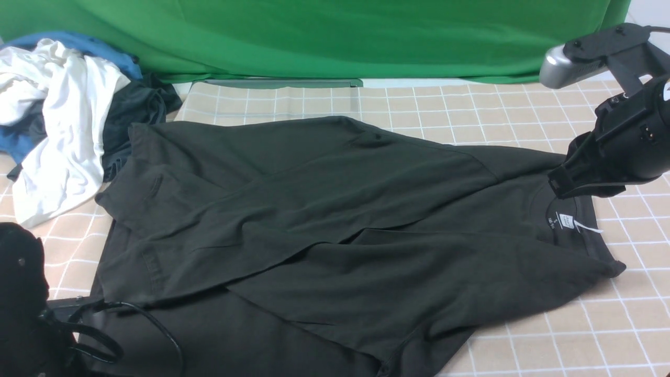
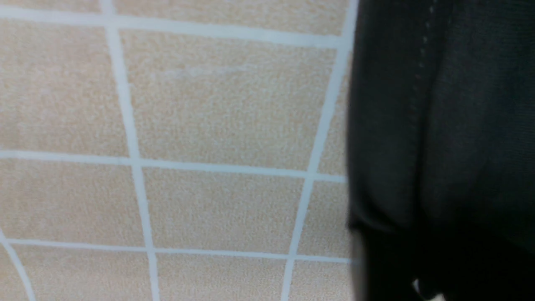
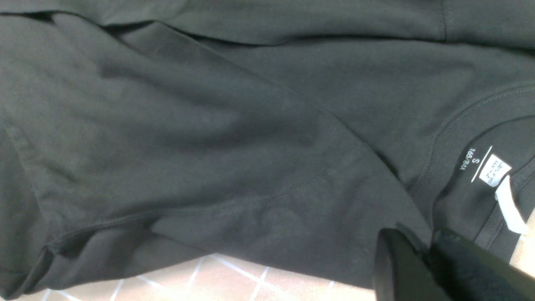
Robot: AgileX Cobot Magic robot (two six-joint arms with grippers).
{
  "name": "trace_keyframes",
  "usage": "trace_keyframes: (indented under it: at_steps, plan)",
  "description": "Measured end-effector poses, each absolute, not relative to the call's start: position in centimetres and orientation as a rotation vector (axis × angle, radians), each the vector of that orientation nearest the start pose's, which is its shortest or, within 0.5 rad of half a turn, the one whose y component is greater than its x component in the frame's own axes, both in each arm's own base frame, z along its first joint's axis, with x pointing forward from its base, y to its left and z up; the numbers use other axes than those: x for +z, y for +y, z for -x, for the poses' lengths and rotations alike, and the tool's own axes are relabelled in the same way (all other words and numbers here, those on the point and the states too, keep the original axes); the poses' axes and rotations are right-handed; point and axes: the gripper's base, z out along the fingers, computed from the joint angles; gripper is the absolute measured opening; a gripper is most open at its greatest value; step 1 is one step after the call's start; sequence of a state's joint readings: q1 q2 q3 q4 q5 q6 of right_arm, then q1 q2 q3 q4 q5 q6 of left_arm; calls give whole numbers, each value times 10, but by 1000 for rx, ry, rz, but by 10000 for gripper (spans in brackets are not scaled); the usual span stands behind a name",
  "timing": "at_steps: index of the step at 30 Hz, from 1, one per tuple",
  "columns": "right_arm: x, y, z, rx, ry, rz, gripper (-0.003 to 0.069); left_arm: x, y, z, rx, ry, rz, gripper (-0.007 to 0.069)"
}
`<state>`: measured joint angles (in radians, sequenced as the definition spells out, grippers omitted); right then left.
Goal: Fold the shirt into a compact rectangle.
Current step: 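Grasp the near edge of the shirt at its hem and shoulder corners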
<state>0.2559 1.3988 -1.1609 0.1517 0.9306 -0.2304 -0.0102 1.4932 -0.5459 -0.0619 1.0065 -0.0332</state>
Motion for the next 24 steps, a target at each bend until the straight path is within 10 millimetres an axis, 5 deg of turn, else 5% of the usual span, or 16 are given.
trace_keyframes:
  at_steps: [6, 14, 17, 21, 24]
  plan:
    - [312, 82, -271, 192, 2588, 601, 144, 158, -5, -176, -45, 3408, 71, 34]
    - [307, 82, -259, 195, 2666, 815, 144, 228, -3, -182, -18, 3150, 149, 34]
    - [306, 88, -253, 211, 2682, 895, 153, 240, 0, -182, 27, 3132, 153, 34]
    - [289, 108, -248, 227, 2645, 1002, 248, 243, 3, -182, 80, 3127, 172, 34]
    - [257, 126, -246, 236, 2664, 1114, 353, 243, 3, -182, 84, 3128, 183, 34]
